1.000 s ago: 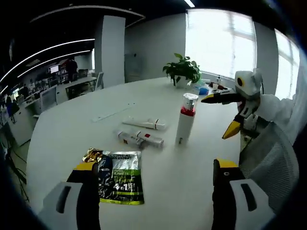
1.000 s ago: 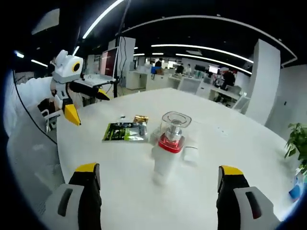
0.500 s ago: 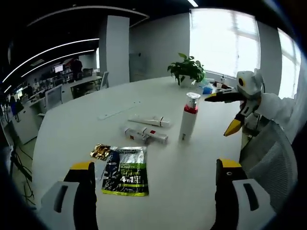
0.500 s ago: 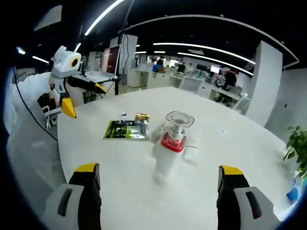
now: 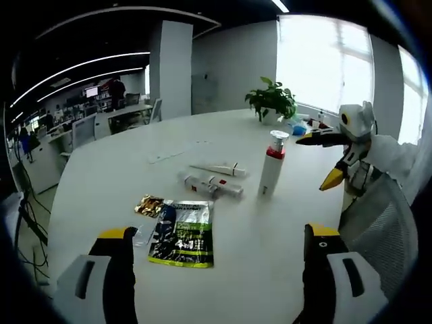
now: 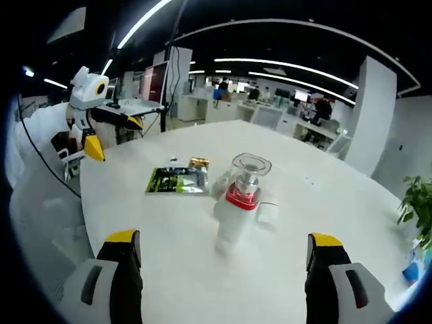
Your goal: Arrange the skincare products in the storage area until every visible bottle or jar stands upright without overlapping.
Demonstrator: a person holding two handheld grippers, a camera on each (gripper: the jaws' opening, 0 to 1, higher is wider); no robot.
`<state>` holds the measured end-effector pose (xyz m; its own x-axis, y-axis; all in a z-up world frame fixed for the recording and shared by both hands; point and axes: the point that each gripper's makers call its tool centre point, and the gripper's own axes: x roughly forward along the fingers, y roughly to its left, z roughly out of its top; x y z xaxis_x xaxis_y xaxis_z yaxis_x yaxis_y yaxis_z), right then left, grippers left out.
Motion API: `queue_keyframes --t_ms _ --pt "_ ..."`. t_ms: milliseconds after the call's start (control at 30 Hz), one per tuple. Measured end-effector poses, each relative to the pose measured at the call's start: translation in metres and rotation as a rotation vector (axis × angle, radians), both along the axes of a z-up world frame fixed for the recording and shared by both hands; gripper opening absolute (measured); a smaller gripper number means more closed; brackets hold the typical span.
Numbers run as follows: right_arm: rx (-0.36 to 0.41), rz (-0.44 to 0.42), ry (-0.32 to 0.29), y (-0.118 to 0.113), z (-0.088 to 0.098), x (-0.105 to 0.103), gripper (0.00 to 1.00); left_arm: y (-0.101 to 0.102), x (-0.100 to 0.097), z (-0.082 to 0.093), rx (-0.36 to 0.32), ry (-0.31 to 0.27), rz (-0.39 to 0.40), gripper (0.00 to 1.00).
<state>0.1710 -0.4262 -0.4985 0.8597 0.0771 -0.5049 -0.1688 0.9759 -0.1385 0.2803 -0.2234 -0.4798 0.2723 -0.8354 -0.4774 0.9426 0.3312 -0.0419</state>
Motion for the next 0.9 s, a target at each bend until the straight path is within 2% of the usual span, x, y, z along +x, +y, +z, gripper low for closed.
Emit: queue_keyframes --t_ms 233,700,900 --pt "-0.011 -0.006 0.018 -0.001 -0.002 0.000 1.00 0.005 0.004 0.002 -0.028 -0.002 0.041 0.99" --pt "0.003 -0.020 0.030 -0.007 -0.003 0.003 1.00 0.010 0.005 -0.006 -0.005 0.011 0.034 0.99" --pt "0.029 -0.016 0.033 -0.009 0.005 0.005 1.00 0.014 0.007 -0.007 0.008 0.003 0.052 0.99"
